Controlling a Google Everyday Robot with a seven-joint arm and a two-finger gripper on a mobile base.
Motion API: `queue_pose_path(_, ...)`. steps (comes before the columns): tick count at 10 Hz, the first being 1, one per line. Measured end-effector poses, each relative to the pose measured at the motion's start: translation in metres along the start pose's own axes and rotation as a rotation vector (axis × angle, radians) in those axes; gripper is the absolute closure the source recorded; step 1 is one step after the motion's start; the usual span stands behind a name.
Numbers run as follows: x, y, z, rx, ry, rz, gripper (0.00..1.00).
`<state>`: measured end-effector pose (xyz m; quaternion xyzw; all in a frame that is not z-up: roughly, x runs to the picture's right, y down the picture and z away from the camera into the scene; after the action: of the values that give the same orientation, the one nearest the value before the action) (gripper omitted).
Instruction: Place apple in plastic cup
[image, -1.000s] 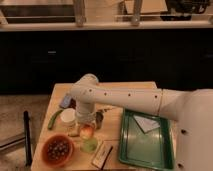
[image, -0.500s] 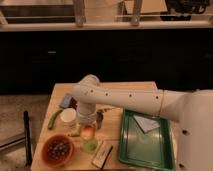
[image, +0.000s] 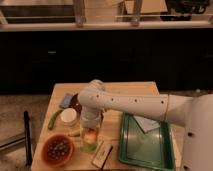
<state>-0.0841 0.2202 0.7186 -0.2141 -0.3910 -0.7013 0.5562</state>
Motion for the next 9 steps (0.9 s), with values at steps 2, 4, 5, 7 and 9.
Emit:
queue_pose_path(2,-0.002,-0.001,0.011,-0.01,-0.021,-0.013,0.2)
queue_pose_path(4,-0.003,-0.006,0.017,-0.018,-0.035,-0.028,0.2)
queue_pose_path(5,-0.004,-0.006,0.017,-0.017,-0.038,-0.03,0.2)
queue_pose_path(7,-0.005,-0.007,0.018,-0.013,-0.042,-0.036,0.2)
queue_pose_path(9,-0.005,-0.009,0.013,0.0,-0.03,-0.041,0.2)
